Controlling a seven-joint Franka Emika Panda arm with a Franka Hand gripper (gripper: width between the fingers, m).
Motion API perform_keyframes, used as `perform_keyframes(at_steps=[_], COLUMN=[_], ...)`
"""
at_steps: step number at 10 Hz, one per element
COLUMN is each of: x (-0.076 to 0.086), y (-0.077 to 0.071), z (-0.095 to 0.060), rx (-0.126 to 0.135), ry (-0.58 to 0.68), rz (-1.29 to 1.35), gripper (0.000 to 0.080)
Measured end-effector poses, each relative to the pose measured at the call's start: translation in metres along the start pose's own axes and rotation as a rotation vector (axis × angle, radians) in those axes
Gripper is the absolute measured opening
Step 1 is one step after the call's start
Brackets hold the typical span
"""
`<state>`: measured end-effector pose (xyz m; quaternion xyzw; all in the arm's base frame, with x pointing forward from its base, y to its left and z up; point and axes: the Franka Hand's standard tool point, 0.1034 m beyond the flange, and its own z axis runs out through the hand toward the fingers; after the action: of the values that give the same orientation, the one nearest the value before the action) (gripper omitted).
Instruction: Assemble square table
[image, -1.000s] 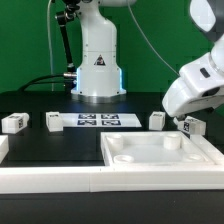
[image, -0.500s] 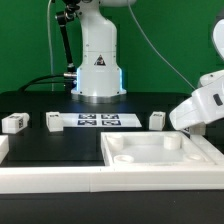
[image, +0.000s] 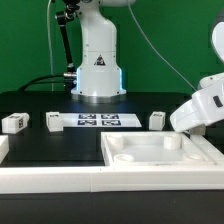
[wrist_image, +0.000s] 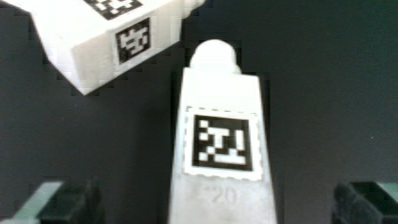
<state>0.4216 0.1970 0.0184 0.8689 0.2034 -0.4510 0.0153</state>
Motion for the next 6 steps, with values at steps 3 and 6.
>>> perform_keyframes(at_steps=[3,6], x=[0.0001,0.0010], y=[-0.0001,-0.0075], z=[0.0012,0.0018], rx=[-0.017,-0.027], ry=[-0.002,-0.003], rz=[0.000,-0.004], gripper=[0.0648,0.0648])
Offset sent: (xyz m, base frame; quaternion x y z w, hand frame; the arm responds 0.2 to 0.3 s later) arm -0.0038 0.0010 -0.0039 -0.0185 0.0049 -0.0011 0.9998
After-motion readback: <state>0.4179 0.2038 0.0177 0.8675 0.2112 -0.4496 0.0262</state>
